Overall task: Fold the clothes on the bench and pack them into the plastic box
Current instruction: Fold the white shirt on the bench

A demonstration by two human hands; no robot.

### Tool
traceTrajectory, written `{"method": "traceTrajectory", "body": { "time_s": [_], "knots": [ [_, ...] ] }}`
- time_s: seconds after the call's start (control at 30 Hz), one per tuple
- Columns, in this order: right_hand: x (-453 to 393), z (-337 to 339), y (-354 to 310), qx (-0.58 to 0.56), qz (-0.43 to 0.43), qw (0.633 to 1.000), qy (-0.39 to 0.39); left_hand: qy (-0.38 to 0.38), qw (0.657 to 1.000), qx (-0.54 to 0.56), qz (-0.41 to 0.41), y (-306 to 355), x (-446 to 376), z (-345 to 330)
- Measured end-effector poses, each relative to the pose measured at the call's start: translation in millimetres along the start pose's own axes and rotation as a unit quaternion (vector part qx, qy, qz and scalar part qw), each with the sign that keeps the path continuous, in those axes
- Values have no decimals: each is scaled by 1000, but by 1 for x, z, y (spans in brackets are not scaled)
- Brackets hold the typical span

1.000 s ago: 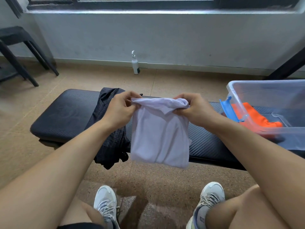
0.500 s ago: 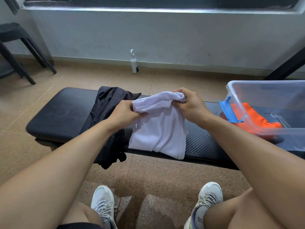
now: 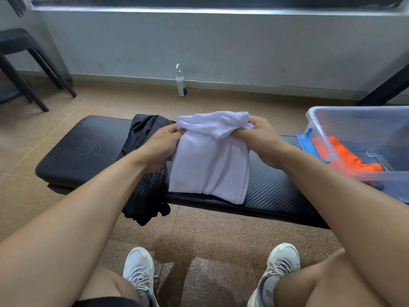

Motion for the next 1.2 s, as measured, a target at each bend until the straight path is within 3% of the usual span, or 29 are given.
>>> {"method": "traceTrajectory", "body": {
  "time_s": [0.13, 0.23, 0.47, 0.63, 0.7, 0.8, 0.93, 1.03, 1.1, 1.2],
  "knots": [
    [4, 1, 2, -74, -89, 993, -14, -75, 994, 33, 71, -2, 10, -11],
    [-1, 3, 18, -43, -113, 993, 9, -95, 993, -7, 75, -17, 9, -15],
    [-11, 3, 58, 115, -145, 982, 35, 32, 993, -98, 48, -33, -8, -6],
    [-18, 15, 44, 183, -62, 970, 145, 99, 992, 29, 77, -32, -19, 0],
    [-17, 20, 28, 200, -10, 965, 168, 170, 984, 8, 55, -30, -27, 16],
    [-4, 13, 11, 321, 69, 937, 122, 194, 961, -197, -22, -16, -21, 28],
    [42, -14, 0, 472, 131, 871, -48, 43, 900, -432, -21, -28, 9, 7],
    [82, -32, 15, 554, 146, 804, -157, -41, 880, -471, 43, -48, 31, 3],
    [96, -41, 31, 604, 176, 754, -191, -75, 876, -475, 39, -53, 39, 2],
    [94, -39, 32, 589, 186, 768, -169, -61, 877, -477, 12, -47, 39, 9]
  ]
}}
Point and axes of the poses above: each hand's wrist, its own x-axis away from the middle knuckle, its own z-axis out of the back of the hand, y = z × x, the point moved 9 cm from there along -x, towards the middle knuckle, and after that the axes turned 15 degrees about y, right-handed, at the moved point
